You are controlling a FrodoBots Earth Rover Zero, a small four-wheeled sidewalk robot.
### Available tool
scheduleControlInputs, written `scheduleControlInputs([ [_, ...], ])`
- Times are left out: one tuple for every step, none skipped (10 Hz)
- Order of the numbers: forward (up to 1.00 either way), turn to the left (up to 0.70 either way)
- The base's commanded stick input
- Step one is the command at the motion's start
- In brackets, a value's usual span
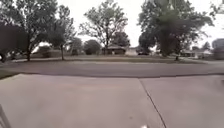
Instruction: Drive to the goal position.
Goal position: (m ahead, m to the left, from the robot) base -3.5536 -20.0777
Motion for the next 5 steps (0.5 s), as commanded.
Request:
scheduleControlInputs([
  [0.70, 0.00],
  [0.70, 0.00],
  [0.70, 0.00],
  [0.70, 0.00],
  [0.70, 0.00],
])
